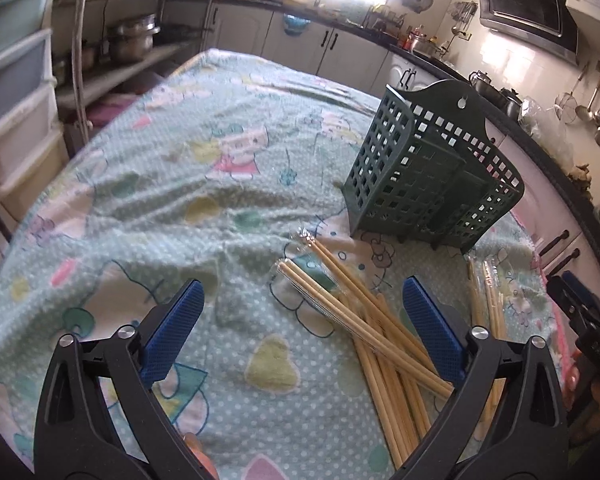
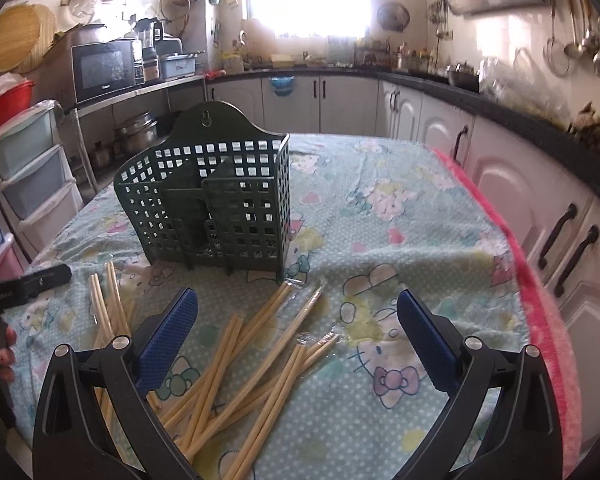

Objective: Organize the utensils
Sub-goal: 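Move both tools down toward the loose wooden chopsticks, then close the left tool on a chopstick while the right tool grasps another chopstick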

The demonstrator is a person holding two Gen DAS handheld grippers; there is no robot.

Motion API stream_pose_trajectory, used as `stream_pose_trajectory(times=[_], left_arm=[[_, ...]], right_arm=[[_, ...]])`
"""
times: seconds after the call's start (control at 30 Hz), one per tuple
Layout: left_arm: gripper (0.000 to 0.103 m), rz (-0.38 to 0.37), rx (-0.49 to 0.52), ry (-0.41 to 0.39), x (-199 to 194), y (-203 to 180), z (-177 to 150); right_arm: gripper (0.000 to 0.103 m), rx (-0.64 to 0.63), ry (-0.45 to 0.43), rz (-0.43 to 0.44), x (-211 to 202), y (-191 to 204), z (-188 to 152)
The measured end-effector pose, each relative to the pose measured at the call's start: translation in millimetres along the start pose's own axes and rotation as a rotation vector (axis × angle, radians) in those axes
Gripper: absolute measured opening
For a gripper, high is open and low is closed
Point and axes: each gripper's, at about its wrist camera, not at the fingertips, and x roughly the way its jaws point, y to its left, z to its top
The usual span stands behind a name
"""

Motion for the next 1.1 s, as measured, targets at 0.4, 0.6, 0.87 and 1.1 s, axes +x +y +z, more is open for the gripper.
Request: stream_pose_trajectory(times=[0.4,0.6,0.87,1.1], left_arm=[[0.053,-0.126,-0.131,0.118,30.8,17.5,2.6],[0.041,-0.164,-0.195,0.15,44.5,25.8,4.2],[0.023,-0.187,-0.247,0.14,50.8,37.0,7.1],[0.015,-0.194,-0.266,0.139,54.6,45.0,9.1]], right_arm=[[0.082,0.019,0.071,0.029,29.5,-7.8,9.1],[0.077,0.029,0.115,0.045,45.0,-13.2,10.4],[0.061,0.092,0.22,0.088,73.2,-26.0,8.9],[0.04,0.17,0.314,0.127,101.4,-36.9,8.1]])
